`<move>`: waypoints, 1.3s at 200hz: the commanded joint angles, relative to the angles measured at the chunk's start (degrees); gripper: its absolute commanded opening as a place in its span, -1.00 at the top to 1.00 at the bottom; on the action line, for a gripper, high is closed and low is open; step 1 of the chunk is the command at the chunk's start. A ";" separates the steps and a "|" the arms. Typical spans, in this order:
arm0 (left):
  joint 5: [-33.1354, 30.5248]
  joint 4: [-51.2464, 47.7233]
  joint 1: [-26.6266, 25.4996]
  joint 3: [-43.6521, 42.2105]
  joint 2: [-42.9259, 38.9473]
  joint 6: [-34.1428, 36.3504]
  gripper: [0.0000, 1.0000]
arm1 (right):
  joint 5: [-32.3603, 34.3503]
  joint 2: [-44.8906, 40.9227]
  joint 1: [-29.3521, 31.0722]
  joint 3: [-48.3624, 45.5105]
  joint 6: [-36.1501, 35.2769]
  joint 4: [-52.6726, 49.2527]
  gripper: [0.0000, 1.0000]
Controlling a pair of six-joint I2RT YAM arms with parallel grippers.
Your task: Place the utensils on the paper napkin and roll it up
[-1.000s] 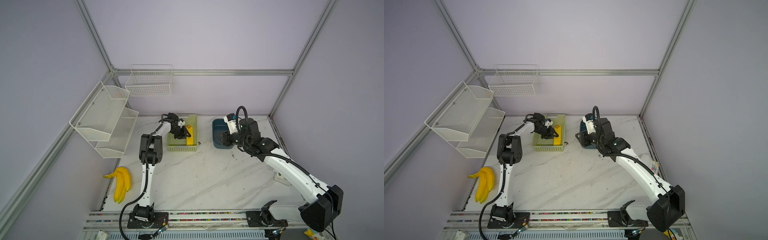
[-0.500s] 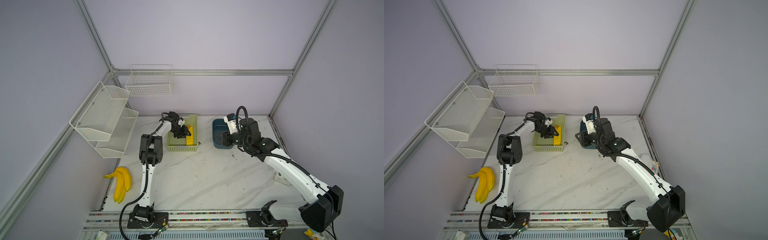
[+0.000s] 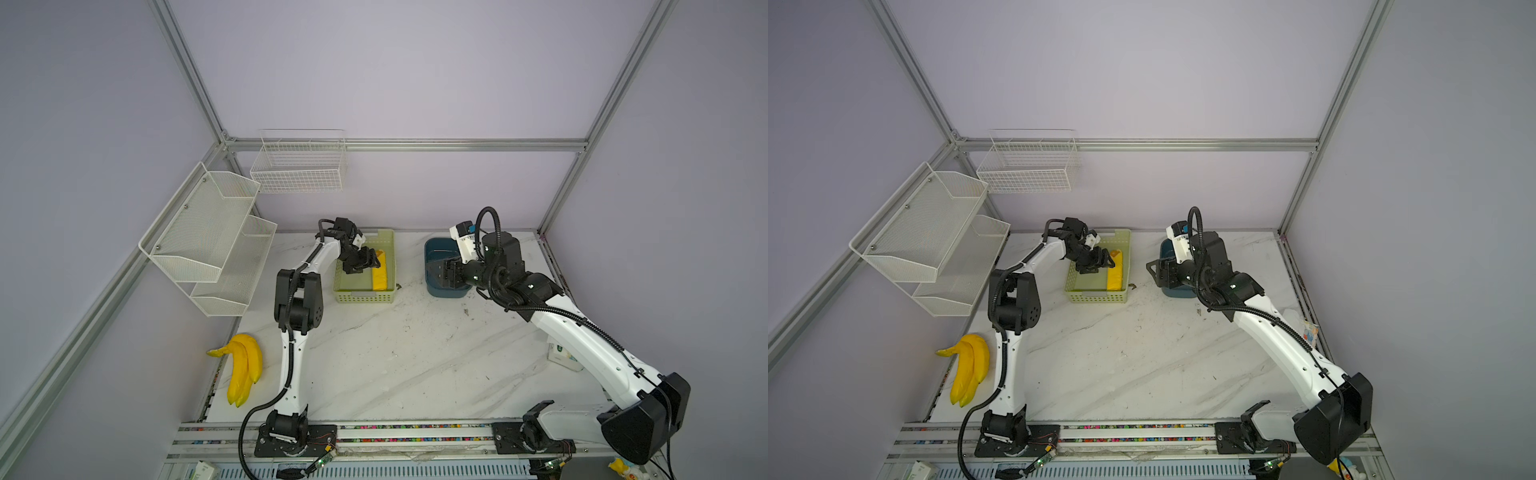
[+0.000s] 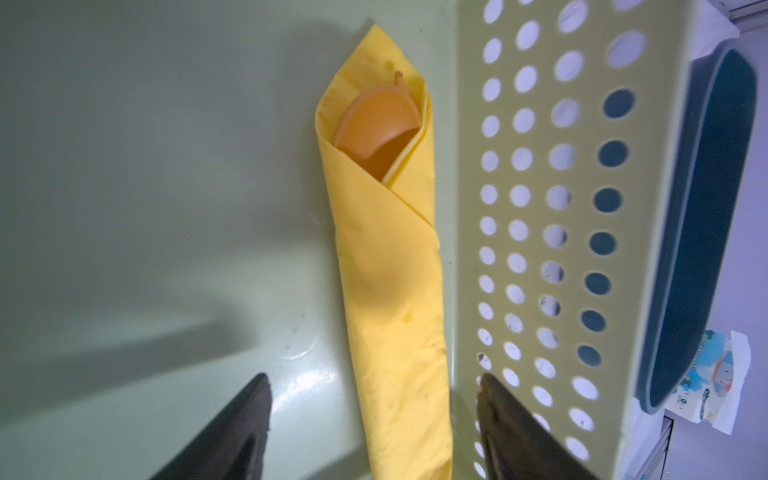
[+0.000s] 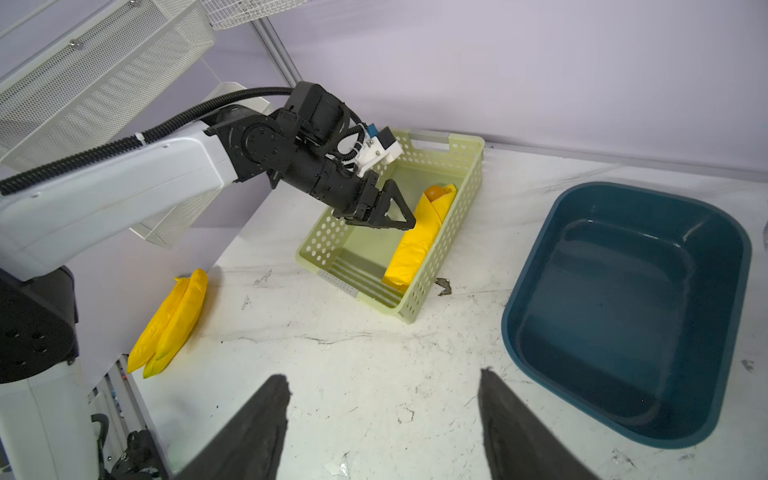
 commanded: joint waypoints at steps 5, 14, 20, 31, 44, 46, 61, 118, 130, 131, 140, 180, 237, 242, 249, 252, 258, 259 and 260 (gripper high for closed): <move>-0.99 0.16 -0.15 0.97 -8.39 0.57 -0.80 | 3.71 -0.23 -0.33 2.44 0.47 0.06 -0.69; -1.58 0.16 -0.15 0.20 -10.01 0.56 -0.98 | 5.51 -0.13 -0.44 2.59 0.76 0.06 -0.76; -1.96 0.12 -0.15 -0.51 -11.11 0.74 -0.99 | 6.60 -0.07 -0.46 2.64 0.96 0.15 -0.80; -2.98 0.16 -0.17 -2.00 -13.17 0.95 -0.99 | 8.87 0.06 -0.57 2.75 1.10 0.15 -0.94; -4.42 0.16 -0.15 -4.06 -16.04 1.45 -0.99 | 11.83 0.10 -0.64 2.75 1.06 0.32 -0.95; -4.62 0.14 -0.15 -4.41 -16.33 1.58 -0.99 | 12.26 0.10 -0.72 2.71 1.08 0.39 -0.95; -6.62 0.58 -0.15 -7.59 -20.18 2.25 -0.99 | 16.65 0.19 -1.06 2.10 0.64 1.15 -0.95; -19.67 14.24 0.20 -32.92 -41.54 4.83 -0.99 | 34.80 -0.54 -3.27 -5.03 -6.83 10.16 -0.95; -23.96 17.54 0.34 -38.21 -45.78 5.13 -0.99 | 37.61 -1.95 -4.25 -8.68 -9.23 14.88 -0.95; -24.37 17.82 0.36 -38.63 -46.13 5.14 -0.99 | 37.75 -2.07 -4.36 -8.94 -9.40 15.25 -0.95; -27.19 20.08 0.53 -43.08 -49.07 5.06 -0.99 | 38.88 -3.04 -5.42 -11.70 -10.56 18.71 -0.95; -36.26 31.17 1.48 -61.89 -62.75 2.71 -0.99 | 40.33 -4.67 -11.60 -21.56 -12.31 28.20 -0.95; -41.37 47.18 1.70 -81.46 -70.89 7.90 -0.99 | 42.79 -3.35 -17.93 -36.80 -15.23 46.77 -0.95; -41.90 48.10 1.70 -82.74 -71.13 8.30 -0.99 | 43.18 -3.04 -18.54 -37.90 -15.15 48.36 -0.95; -42.67 49.93 1.70 -84.33 -71.34 9.01 -0.99 | 43.66 -2.46 -19.43 -39.23 -14.42 50.53 -0.95; -42.93 50.71 1.68 -84.99 -71.44 9.28 -0.99 | 43.67 -2.20 -19.75 -39.84 -14.18 51.48 -0.95; -43.43 52.56 1.68 -86.57 -71.73 9.89 -0.99 | 43.49 -1.63 -20.54 -41.09 -13.59 53.77 -0.95; -43.51 52.73 1.69 -86.84 -71.72 9.98 -0.99 | 43.46 -1.51 -20.67 -41.27 -13.47 54.07 -0.95; -43.69 53.21 1.70 -87.07 -71.81 10.07 -0.99 | 43.40 -1.41 -20.79 -41.41 -13.46 54.40 -0.95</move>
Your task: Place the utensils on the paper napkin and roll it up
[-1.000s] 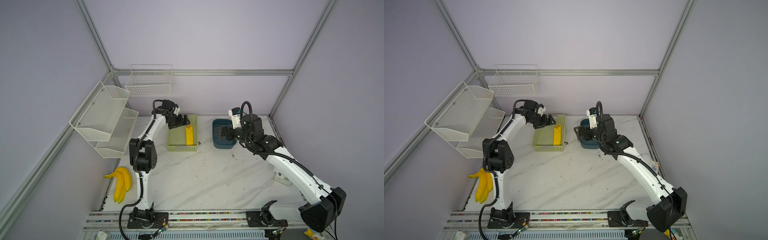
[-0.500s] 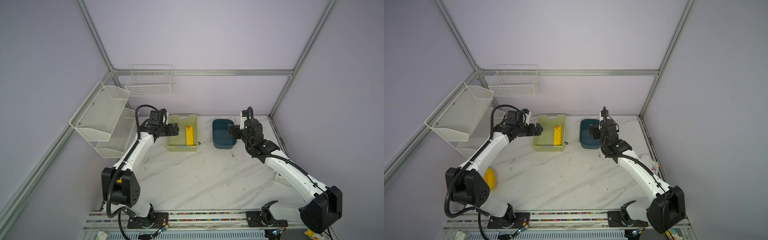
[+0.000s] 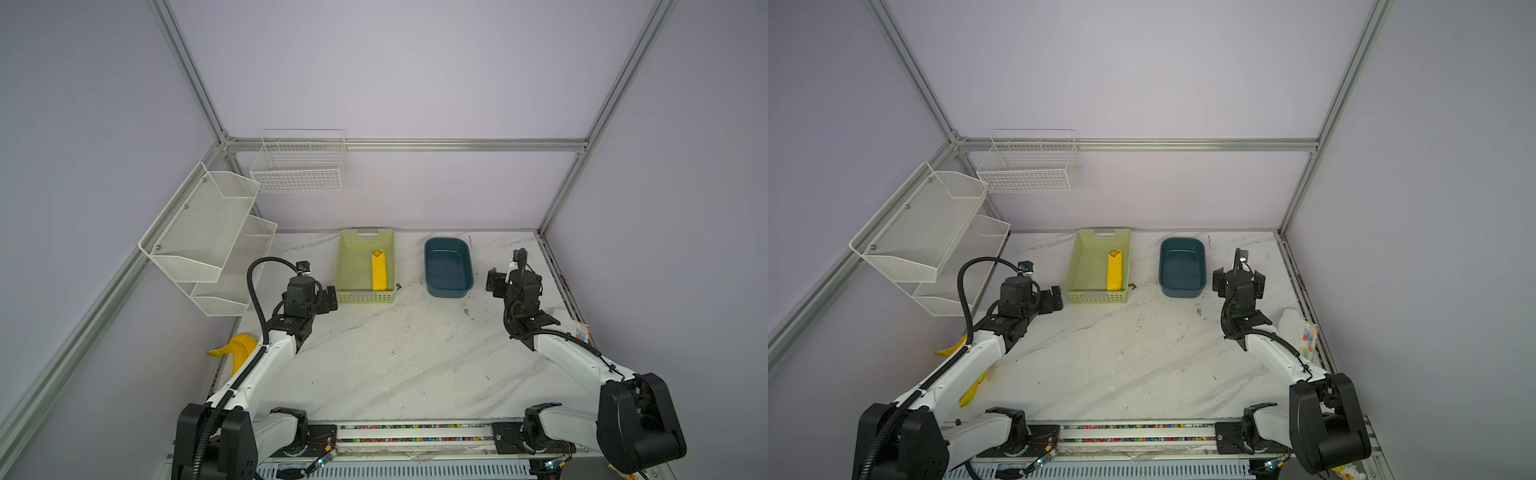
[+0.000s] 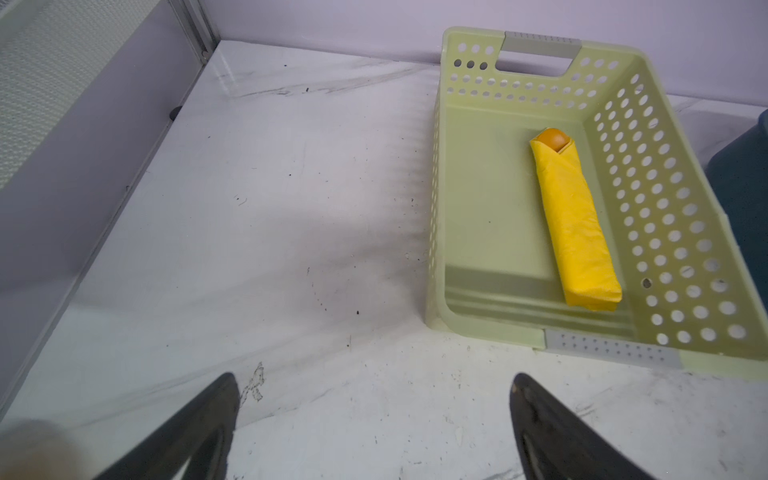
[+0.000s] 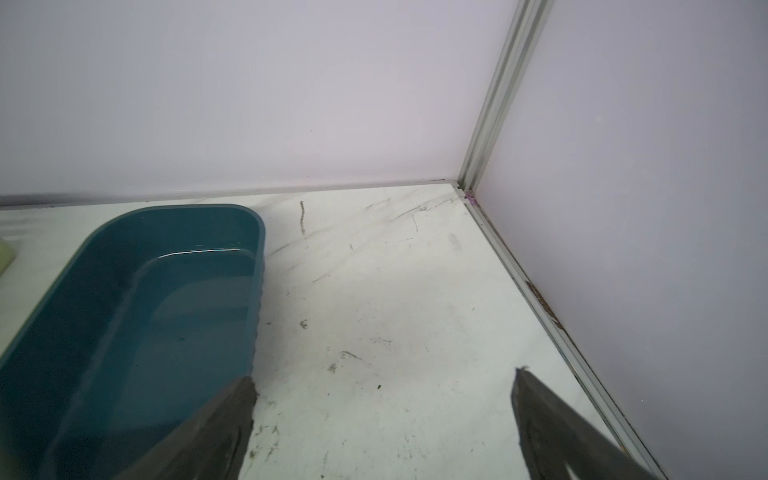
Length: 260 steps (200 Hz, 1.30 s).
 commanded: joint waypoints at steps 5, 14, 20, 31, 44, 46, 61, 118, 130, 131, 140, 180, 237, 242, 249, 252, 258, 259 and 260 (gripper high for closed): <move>-4.63 14.21 0.12 -7.87 -2.25 4.60 -0.99 | 2.00 2.10 -3.08 -4.67 0.39 14.71 -0.95; -5.70 18.72 0.13 -10.92 -2.65 5.20 -0.99 | 1.52 3.21 -3.84 -5.94 1.35 17.64 -0.95; -6.37 22.11 0.13 -13.15 -2.87 5.79 -0.99 | 1.40 4.01 -4.09 -6.72 1.67 19.78 -0.95; -7.02 29.06 0.12 -16.91 -2.89 7.98 -0.99 | 1.23 5.73 -4.69 -8.08 2.12 24.00 -0.95; -7.78 36.27 0.20 -20.30 -2.16 10.15 -0.99 | 0.52 8.42 -5.04 -9.19 2.39 28.48 -0.95; -7.87 36.94 0.21 -20.80 -2.00 10.33 -0.99 | 0.38 8.73 -5.07 -9.36 2.49 29.29 -0.95; -8.21 42.69 0.21 -22.54 0.42 11.14 -0.99 | -0.20 11.46 -5.26 -11.19 2.57 36.17 -0.95; -5.01 61.30 0.53 -22.70 11.11 15.80 -0.99 | -10.04 20.29 -7.69 -13.60 2.98 53.58 -0.95; -5.09 64.67 0.84 -22.70 13.60 16.30 -0.99 | -11.02 23.31 -7.96 -13.61 3.27 56.65 -0.95; -5.09 64.93 0.92 -22.70 13.81 16.33 -0.99 | -11.10 23.63 -7.98 -13.60 3.29 56.84 -0.95; -5.02 66.84 1.23 -22.53 16.42 16.33 -0.99 | -12.12 25.92 -8.17 -13.21 3.31 58.27 -0.95; -2.12 71.60 2.80 -22.55 22.34 15.59 -0.99 | -17.13 29.84 -8.20 -10.23 1.12 56.21 -0.95; 5.79 65.73 6.36 -18.72 24.37 14.13 -0.99 | -16.68 30.01 -8.17 -9.19 0.84 54.58 -0.95; 6.44 64.92 6.68 -18.33 24.40 13.97 -0.99 | -16.68 29.98 -8.23 -9.19 0.85 54.58 -0.95; 6.37 63.57 7.05 -17.76 24.31 13.41 -0.99 | -16.68 29.92 -8.17 -9.23 0.82 54.57 -0.95; 5.71 63.15 7.13 -17.58 24.31 13.08 -0.99 | -16.71 30.00 -8.16 -9.26 0.80 54.55 -0.95; 3.57 62.57 7.15 -17.17 24.44 12.39 -0.99 | -16.62 29.99 -8.16 -9.12 0.81 54.50 -0.95; 3.19 62.48 7.11 -17.04 24.46 12.27 -0.99 | -16.62 29.96 -8.16 -9.11 0.79 54.50 -0.95; 2.92 62.39 7.13 -16.97 24.52 12.20 -0.99 | -16.62 29.98 -8.16 -9.10 0.82 54.49 -0.95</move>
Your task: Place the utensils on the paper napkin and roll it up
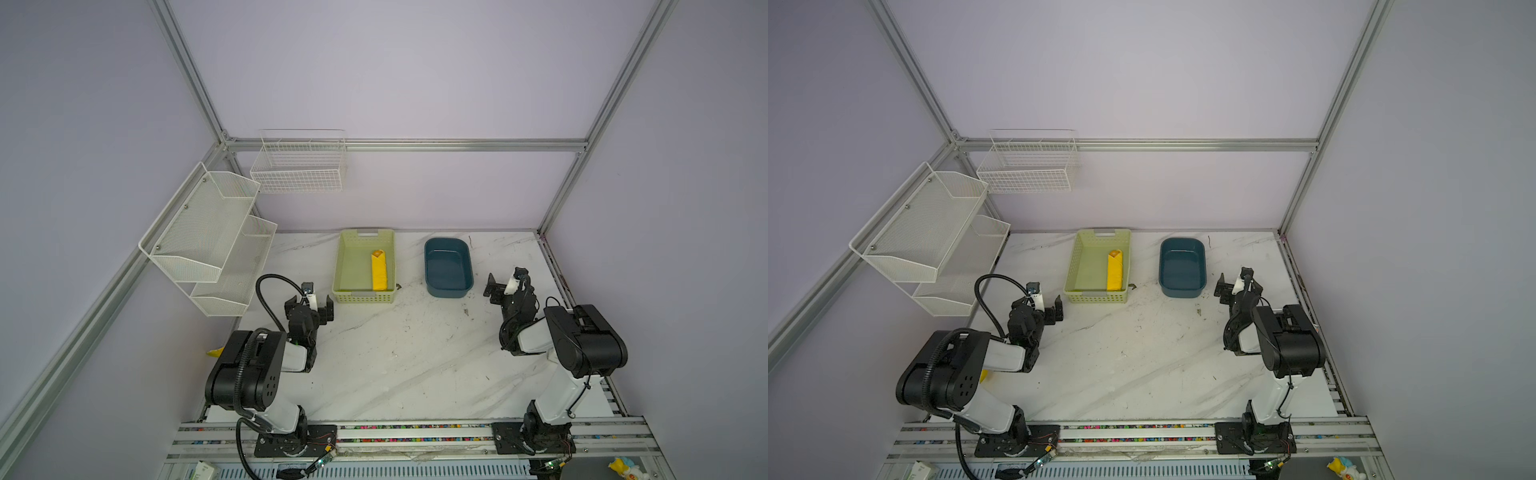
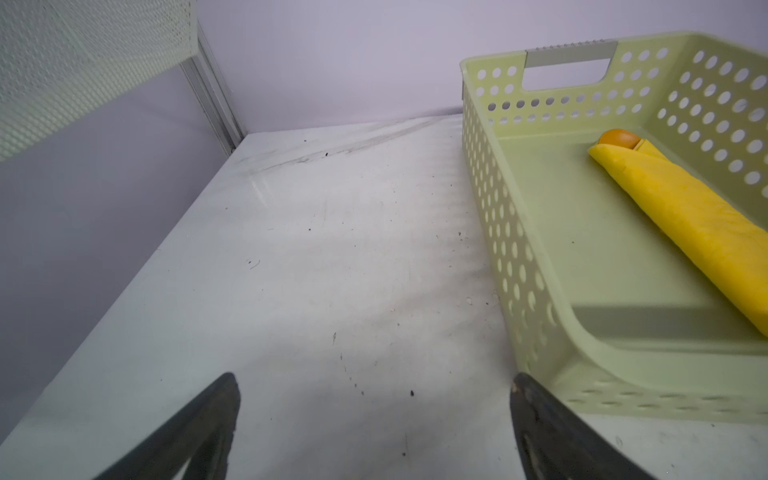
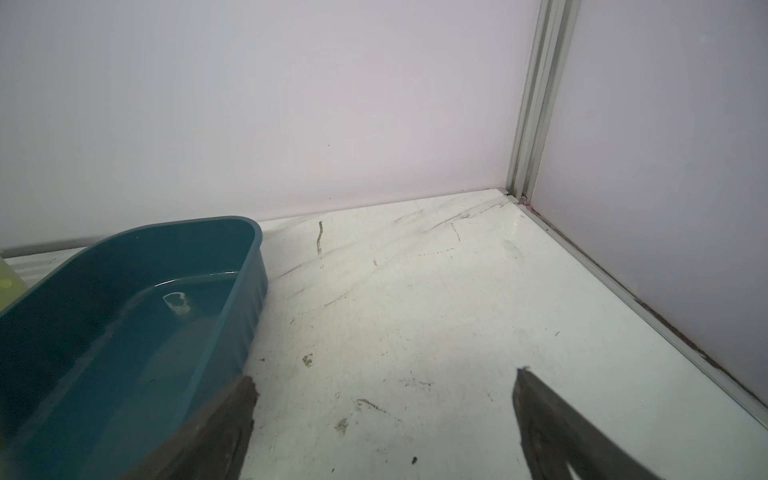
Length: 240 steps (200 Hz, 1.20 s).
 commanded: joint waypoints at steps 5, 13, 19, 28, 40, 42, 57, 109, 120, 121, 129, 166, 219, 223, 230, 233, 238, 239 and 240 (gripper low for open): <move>-0.39 -1.95 1.06 4.33 -0.50 -2.32 -0.99 | -0.52 -0.50 -0.25 0.41 -1.20 1.90 -0.95; -0.31 -1.99 1.06 4.19 -0.73 -2.50 -0.99 | -0.42 -0.51 -0.26 0.46 -1.25 1.92 -0.95; -0.29 -2.02 1.09 4.22 -0.67 -2.42 -0.99 | -0.54 -0.42 -0.26 0.45 -1.25 1.86 -0.95; -0.35 -2.01 1.06 4.11 -0.67 -2.39 -0.99 | -0.39 -0.47 -0.30 0.48 -1.28 1.90 -0.95; -0.32 -1.92 1.07 4.12 -0.77 -2.37 -0.99 | -0.39 -0.46 -0.25 0.48 -1.23 1.86 -0.95; -0.34 -1.92 1.06 4.11 -0.78 -2.38 -0.99 | -0.45 -0.50 -0.25 0.48 -1.23 1.83 -0.95; -0.34 -1.92 1.12 4.08 -0.77 -2.36 -0.99 | -0.39 -0.55 -0.25 0.48 -1.27 1.86 -0.95; 0.07 -1.91 1.41 4.03 -0.76 -2.59 -0.99 | -0.43 -0.46 -0.22 0.57 -1.34 1.55 -0.95; 0.13 -1.96 1.41 4.11 -0.76 -2.64 -0.99 | -0.42 -0.46 -0.18 0.62 -1.31 1.48 -0.95; 0.15 -1.98 1.41 4.11 -0.76 -2.66 -0.99 | -0.40 -0.46 -0.22 0.63 -1.30 1.52 -0.95; 0.32 -2.08 1.50 4.17 -0.76 -2.68 -0.99 | -0.39 -0.46 -0.19 0.72 -1.37 1.45 -0.95; 0.50 -2.14 1.57 4.20 -0.76 -2.72 -0.99 | -0.40 -0.46 -0.21 0.72 -1.29 1.38 -0.95; 0.53 -2.19 1.60 4.13 -0.76 -2.72 -0.99 | -0.33 -0.46 -0.16 0.70 -1.34 1.29 -0.95; 0.52 -2.22 1.67 4.21 -0.83 -2.79 -0.99 | -0.35 -0.46 -0.16 0.75 -1.30 1.29 -0.95; 0.48 -2.18 1.59 4.26 -0.81 -2.77 -0.99 | -0.33 -0.46 -0.16 0.69 -1.30 1.30 -0.95; 0.49 -2.22 1.59 4.19 -0.77 -2.77 -0.99 | -0.32 -0.46 -0.16 0.72 -1.34 1.30 -0.95; 0.47 -2.18 1.64 4.19 -0.78 -2.77 -0.99 | -0.30 -0.46 -0.16 0.66 -1.29 1.29 -0.95; 0.50 -2.18 1.61 4.19 -0.77 -2.77 -0.99 | -0.34 -0.46 -0.21 0.66 -1.29 1.29 -0.95; 0.47 -2.23 1.60 4.15 -0.77 -2.77 -0.99 | -0.32 -0.46 -0.23 0.70 -1.29 1.33 -0.95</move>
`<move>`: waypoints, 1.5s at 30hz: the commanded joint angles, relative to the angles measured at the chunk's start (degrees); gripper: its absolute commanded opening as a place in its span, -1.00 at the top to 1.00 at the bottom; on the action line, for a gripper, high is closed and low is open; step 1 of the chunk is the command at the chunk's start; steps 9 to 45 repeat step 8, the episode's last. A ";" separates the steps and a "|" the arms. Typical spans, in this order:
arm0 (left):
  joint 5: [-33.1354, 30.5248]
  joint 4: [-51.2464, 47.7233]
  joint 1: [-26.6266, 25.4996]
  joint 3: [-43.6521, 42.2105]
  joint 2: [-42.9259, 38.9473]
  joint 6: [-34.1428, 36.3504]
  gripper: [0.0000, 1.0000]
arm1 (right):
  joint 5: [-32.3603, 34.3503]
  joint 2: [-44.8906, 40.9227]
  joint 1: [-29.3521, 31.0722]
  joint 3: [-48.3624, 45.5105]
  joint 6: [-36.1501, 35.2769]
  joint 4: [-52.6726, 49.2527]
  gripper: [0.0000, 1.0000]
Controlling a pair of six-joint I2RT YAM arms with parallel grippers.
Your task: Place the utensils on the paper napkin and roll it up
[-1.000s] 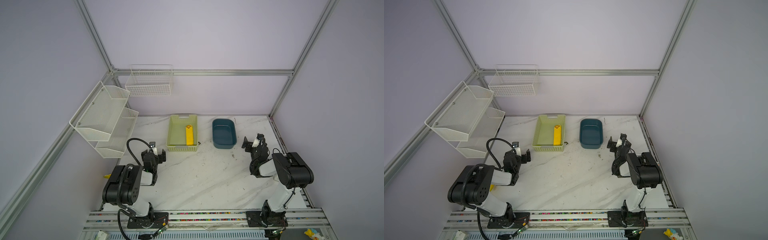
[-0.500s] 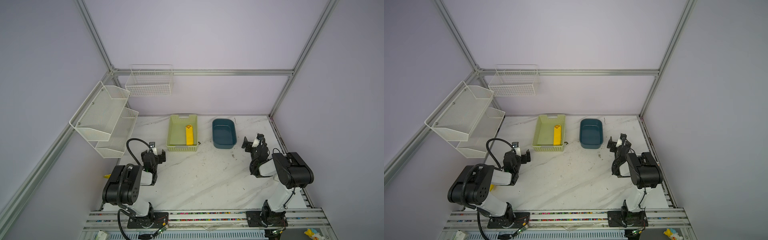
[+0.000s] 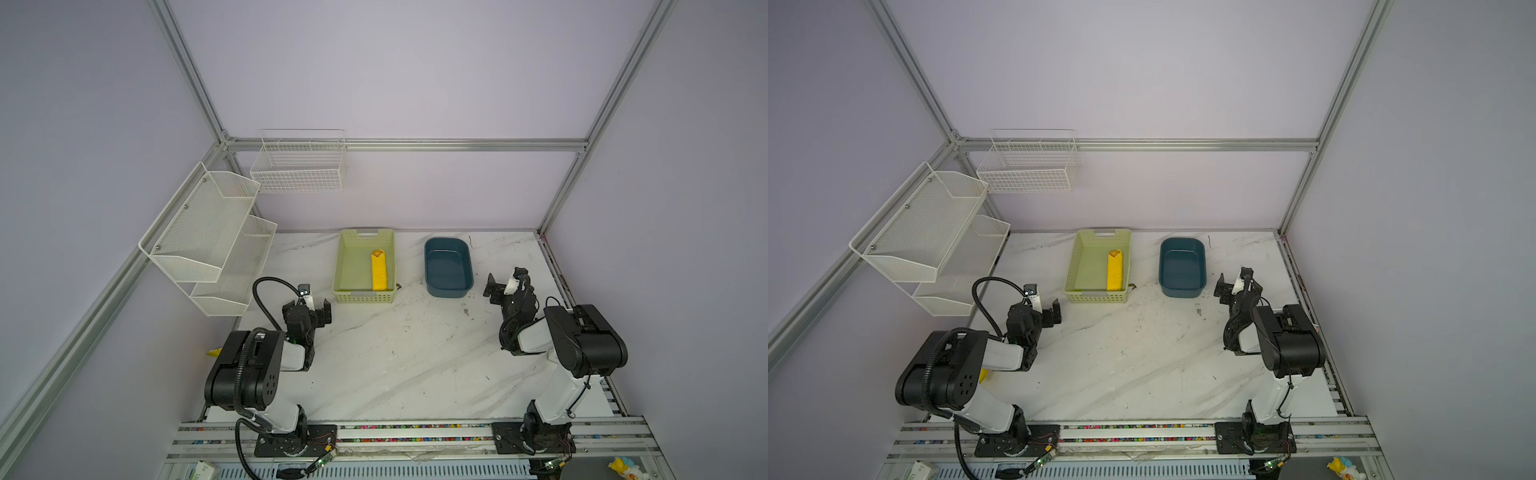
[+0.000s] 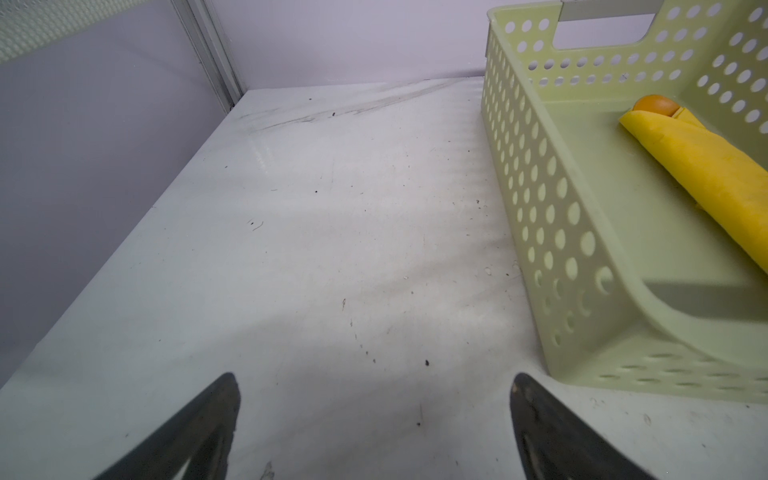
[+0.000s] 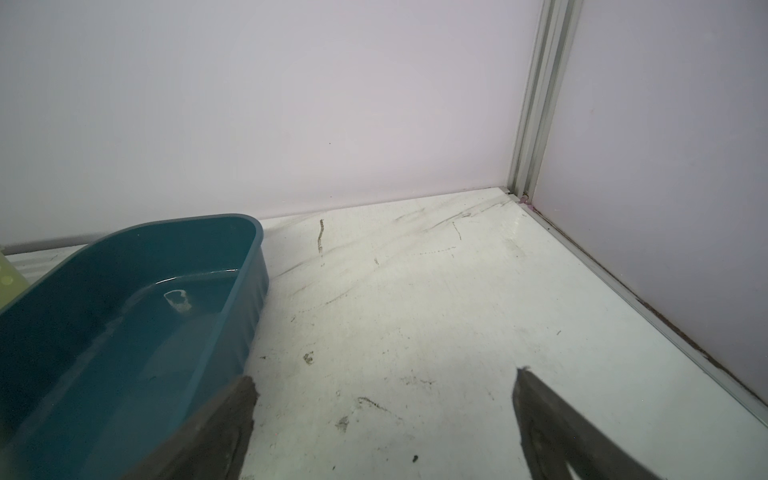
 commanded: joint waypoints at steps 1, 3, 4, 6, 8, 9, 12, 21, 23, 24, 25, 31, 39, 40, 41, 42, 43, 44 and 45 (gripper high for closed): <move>0.46 1.56 0.61 3.78 -0.76 -0.69 -0.99 | -0.29 -0.46 -0.20 0.76 -1.23 1.55 -0.95; 0.52 1.62 0.62 3.79 -0.80 -0.65 -0.99 | -2.63 -0.04 0.01 1.48 -2.45 0.56 -0.95; 0.46 1.66 0.58 3.72 -0.76 -0.65 -0.99 | -3.53 0.00 -0.01 1.60 -2.47 0.43 -0.95; 0.52 1.66 0.56 3.73 -0.82 -0.59 -0.99 | -3.64 -0.10 -0.01 1.20 -2.41 0.90 -0.95; 0.53 1.65 0.57 3.72 -0.87 -0.62 -0.99 | -2.90 -0.58 0.01 0.58 -2.47 1.76 -0.95; 0.53 1.65 0.57 3.72 -0.87 -0.62 -0.99 | -2.90 -0.58 0.01 0.58 -2.47 1.76 -0.95; 0.53 1.65 0.57 3.72 -0.87 -0.62 -0.99 | -2.90 -0.58 0.01 0.58 -2.47 1.76 -0.95; 0.53 1.65 0.57 3.72 -0.87 -0.62 -0.99 | -2.90 -0.58 0.01 0.58 -2.47 1.76 -0.95; 0.53 1.65 0.57 3.72 -0.87 -0.62 -0.99 | -2.90 -0.58 0.01 0.58 -2.47 1.76 -0.95; 0.53 1.65 0.57 3.72 -0.87 -0.62 -0.99 | -2.90 -0.58 0.01 0.58 -2.47 1.76 -0.95; 0.53 1.65 0.57 3.72 -0.87 -0.62 -0.99 | -2.90 -0.58 0.01 0.58 -2.47 1.76 -0.95; 0.53 1.65 0.57 3.72 -0.87 -0.62 -0.99 | -2.90 -0.58 0.01 0.58 -2.47 1.76 -0.95; 0.53 1.65 0.57 3.72 -0.87 -0.62 -0.99 | -2.90 -0.58 0.01 0.58 -2.47 1.76 -0.95; 0.53 1.65 0.57 3.72 -0.87 -0.62 -0.99 | -2.90 -0.58 0.01 0.58 -2.47 1.76 -0.95; 0.53 1.65 0.57 3.72 -0.87 -0.62 -0.99 | -2.90 -0.58 0.01 0.58 -2.47 1.76 -0.95; 0.53 1.65 0.57 3.72 -0.87 -0.62 -0.99 | -2.90 -0.58 0.01 0.58 -2.47 1.76 -0.95; 0.53 1.65 0.57 3.72 -0.87 -0.62 -0.99 | -2.90 -0.58 0.01 0.58 -2.47 1.76 -0.95; 0.53 1.65 0.57 3.72 -0.87 -0.62 -0.99 | -2.90 -0.58 0.01 0.58 -2.47 1.76 -0.95; 0.53 1.65 0.57 3.72 -0.87 -0.62 -0.99 | -2.90 -0.58 0.01 0.58 -2.47 1.76 -0.95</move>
